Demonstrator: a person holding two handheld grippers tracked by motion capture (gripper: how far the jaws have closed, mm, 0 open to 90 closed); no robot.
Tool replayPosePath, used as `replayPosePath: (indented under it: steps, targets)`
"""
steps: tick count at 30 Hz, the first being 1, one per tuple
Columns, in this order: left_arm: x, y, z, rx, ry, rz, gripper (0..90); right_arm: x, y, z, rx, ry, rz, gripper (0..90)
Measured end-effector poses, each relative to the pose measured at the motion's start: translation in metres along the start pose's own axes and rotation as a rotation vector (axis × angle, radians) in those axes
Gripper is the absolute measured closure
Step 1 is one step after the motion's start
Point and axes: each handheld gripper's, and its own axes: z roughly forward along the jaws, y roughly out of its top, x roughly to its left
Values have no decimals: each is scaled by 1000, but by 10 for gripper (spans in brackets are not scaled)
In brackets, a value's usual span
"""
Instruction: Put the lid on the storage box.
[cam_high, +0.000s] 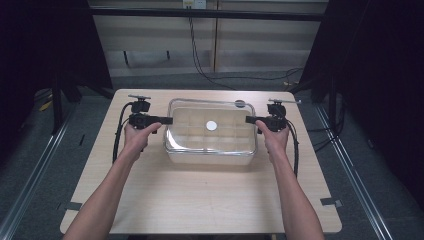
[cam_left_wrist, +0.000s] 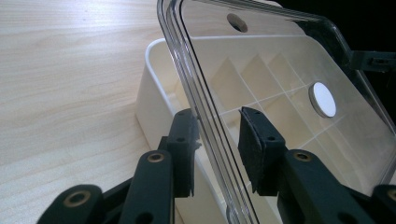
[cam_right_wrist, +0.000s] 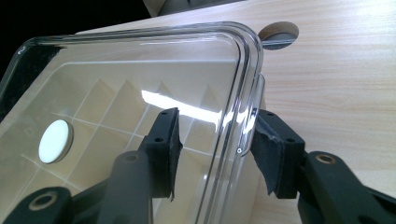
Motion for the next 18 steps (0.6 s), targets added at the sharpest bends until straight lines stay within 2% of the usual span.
replayPosePath:
  steps: [5, 8, 10, 11, 13, 18]
  targets:
    - [2, -1, 3, 10, -5, -15, 656, 0, -1, 3, 10, -19, 5, 526]
    - [3, -3, 5, 0, -4, -30, 651, 0, -2, 4, 14, -29, -5, 520]
    - [5, -3, 6, 18, -9, -17, 645, -1, -4, 6, 15, -29, 1, 520]
    - [6, -3, 7, 11, -7, -20, 643, -3, -5, 6, 13, -23, 11, 523]
    - [7, -5, 9, 11, -11, -34, 637, -5, -7, 8, 19, -17, 28, 521]
    - [11, -8, 12, 8, -29, -65, 625, -5, -9, 11, 14, -21, 21, 511]
